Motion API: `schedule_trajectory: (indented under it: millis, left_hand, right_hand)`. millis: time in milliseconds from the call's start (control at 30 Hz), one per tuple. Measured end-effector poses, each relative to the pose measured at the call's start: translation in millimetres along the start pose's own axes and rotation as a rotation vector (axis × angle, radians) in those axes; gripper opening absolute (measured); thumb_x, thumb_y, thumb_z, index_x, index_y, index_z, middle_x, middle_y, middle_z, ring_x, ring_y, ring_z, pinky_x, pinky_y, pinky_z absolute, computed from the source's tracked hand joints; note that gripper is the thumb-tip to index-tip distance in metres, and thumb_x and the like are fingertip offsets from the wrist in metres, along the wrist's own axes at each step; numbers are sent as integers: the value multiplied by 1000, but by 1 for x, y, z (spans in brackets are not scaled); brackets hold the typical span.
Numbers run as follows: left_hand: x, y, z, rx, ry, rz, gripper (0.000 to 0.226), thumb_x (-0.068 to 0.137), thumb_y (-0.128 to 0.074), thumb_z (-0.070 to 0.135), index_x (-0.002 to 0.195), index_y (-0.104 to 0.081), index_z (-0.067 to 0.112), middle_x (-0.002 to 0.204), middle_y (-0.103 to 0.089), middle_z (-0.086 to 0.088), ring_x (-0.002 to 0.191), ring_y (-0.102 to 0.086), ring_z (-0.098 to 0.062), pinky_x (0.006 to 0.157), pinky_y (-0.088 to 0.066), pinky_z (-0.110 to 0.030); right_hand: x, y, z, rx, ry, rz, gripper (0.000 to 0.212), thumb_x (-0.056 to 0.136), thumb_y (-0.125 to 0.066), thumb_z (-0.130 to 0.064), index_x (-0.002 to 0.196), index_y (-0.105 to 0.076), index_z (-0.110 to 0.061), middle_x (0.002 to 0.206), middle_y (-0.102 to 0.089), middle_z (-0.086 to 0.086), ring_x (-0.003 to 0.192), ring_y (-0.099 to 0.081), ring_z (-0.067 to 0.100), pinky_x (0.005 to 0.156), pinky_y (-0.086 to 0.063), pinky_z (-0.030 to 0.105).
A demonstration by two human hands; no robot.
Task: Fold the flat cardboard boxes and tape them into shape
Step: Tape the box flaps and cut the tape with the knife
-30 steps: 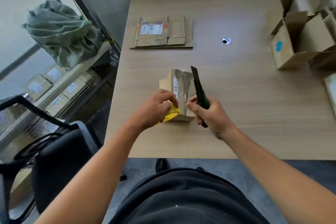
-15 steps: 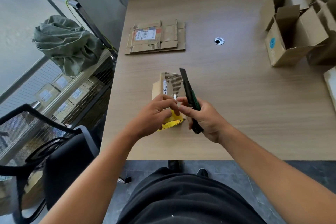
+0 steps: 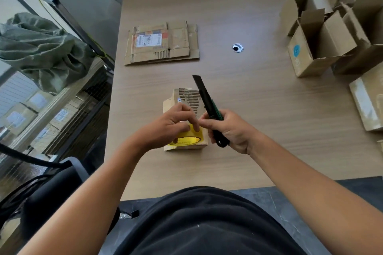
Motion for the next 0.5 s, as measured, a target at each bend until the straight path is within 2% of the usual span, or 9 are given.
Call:
schedule_trajectory:
  millis: [67,100,200,267,300,367,433,500]
  left_hand:
    - [8,8,-9,-21,26,52,26,88,-49,24,90,-71,39,102,-48,23,86,-56,-6,61,-55,-30]
    - [12,13,-15,-29,47,82,26,93,-51,24,93,-71,40,98,-50,25,80,-56,-2,59,-55,-28]
    - [18,25,-28,5,88,120,21,100,-59,35,114,-66,49,86,-64,17,62,-59,-1,56,-52,-24]
    - [21,36,-33,-31,111,158,43,95,-65,45,136,-53,42,74,-68,5,55,-63,-7,56,-52,-22]
    - [23,44,-33,-18,109,174,52,92,-66,48,140,-49,37,72,-68,1,56,-66,-9,55,-52,-21]
    - [28,68,-28,152,65,178,46,91,-64,53,132,-56,33,71,-66,0,60,-68,-11,57,-52,-22]
    - [32,100,-32,414,76,165,35,92,-61,55,119,-67,34,72,-62,12,70,-66,-12,64,-49,-26]
    - [35,129,-41,597,131,105,28,92,-61,57,111,-70,40,74,-57,21,74,-60,-5,66,-44,-26]
  right_hand:
    - [6,1,-4,-2,40,117,5,96,-65,-8,92,-63,-9,77,-65,11,63,-54,24,54,-43,34]
    - [10,3,-6,0,66,189,8,97,-63,-6,90,-62,-10,79,-68,10,62,-56,20,51,-43,30]
    - [19,8,-13,-62,164,373,12,97,-62,-4,86,-62,-11,68,-69,-5,49,-53,4,42,-39,17]
    - [28,11,-9,27,159,479,13,96,-62,-4,87,-60,-12,65,-68,-7,47,-52,3,41,-40,17]
    - [33,13,-5,80,139,517,13,97,-62,-4,87,-59,-13,65,-68,-7,47,-52,3,41,-41,18]
    - [41,20,-1,155,106,623,15,96,-62,-5,85,-58,-14,60,-64,-6,46,-50,6,41,-41,21]
    - [48,43,2,231,83,777,17,95,-63,-5,82,-59,-16,57,-60,-4,45,-49,8,44,-40,24]
    - [59,63,0,222,89,808,15,95,-63,-4,83,-60,-14,64,-64,0,51,-54,10,46,-43,25]
Point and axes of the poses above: each hand's wrist, its own x-axis towards the middle knuckle, its own y-axis out of the back of the hand, z = x × y, the point moved 6 cm from there along x, towards the middle knuckle
